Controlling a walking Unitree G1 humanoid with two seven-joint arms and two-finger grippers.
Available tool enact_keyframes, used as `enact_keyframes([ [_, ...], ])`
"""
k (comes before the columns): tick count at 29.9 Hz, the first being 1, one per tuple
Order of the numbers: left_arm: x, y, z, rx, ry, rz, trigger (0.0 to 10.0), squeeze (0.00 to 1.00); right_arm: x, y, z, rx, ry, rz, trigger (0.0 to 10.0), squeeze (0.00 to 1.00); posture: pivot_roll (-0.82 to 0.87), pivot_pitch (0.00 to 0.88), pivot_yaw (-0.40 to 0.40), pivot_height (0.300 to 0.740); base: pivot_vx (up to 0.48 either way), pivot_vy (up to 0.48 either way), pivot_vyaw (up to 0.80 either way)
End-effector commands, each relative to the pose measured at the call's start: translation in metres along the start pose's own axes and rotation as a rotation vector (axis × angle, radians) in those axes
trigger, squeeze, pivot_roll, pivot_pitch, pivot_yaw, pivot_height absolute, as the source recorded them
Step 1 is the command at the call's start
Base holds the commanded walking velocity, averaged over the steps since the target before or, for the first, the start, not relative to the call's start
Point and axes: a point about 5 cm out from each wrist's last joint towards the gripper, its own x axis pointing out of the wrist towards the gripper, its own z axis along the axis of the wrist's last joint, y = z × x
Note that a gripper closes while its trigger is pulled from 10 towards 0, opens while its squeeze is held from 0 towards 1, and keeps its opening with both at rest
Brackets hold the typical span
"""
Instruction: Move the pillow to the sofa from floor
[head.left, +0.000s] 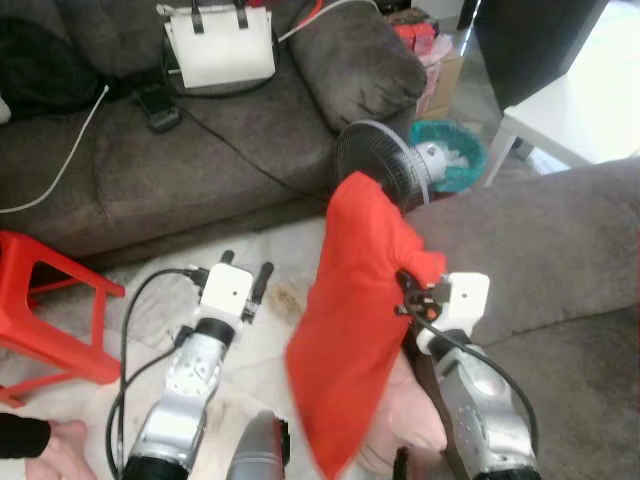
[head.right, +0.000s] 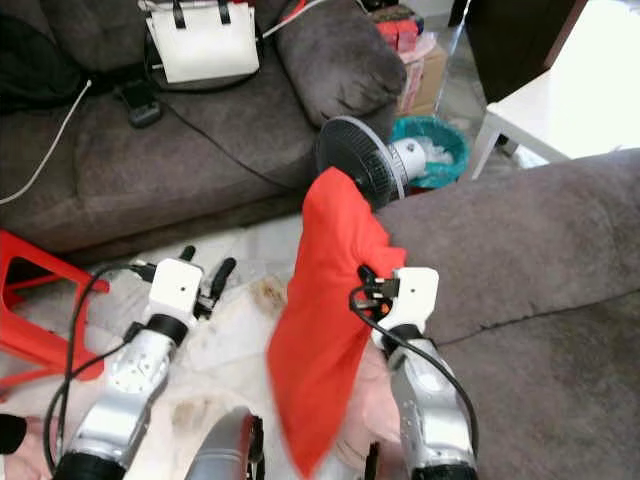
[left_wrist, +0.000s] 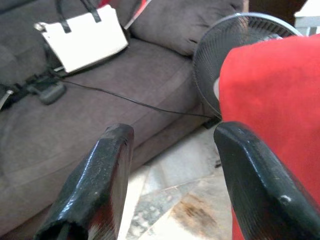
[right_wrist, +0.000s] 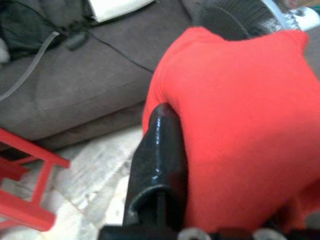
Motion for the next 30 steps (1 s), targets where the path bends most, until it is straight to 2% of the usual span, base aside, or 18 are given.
enact_keyframes([
  [1,-0.0027,-0.0007,-0.0023,-0.001,0.007,-0.005,10.0,0.0,0.0049,0.0053,0.026,-0.029,-0.13,0.035,10.0,0.0,0.16,0.121,0.021,0.686,-0.244,0.0,0.0],
  [21,-0.003,-0.0009,-0.0028,-0.005,0.006,-0.004,10.0,0.0,0.0043,0.0028,0.0257,-0.034,-0.126,0.024,10.0,0.0,0.16,0.133,0.017,0.686,-0.271,0.0,0.0],
  [30,-0.0027,-0.0004,-0.0026,0.0,0.007,0.0,10.0,0.0,0.0048,0.0019,0.0262,-0.034,-0.128,0.02,10.0,0.0,0.16,0.135,0.016,0.686,0.0,0.0,0.0],
])
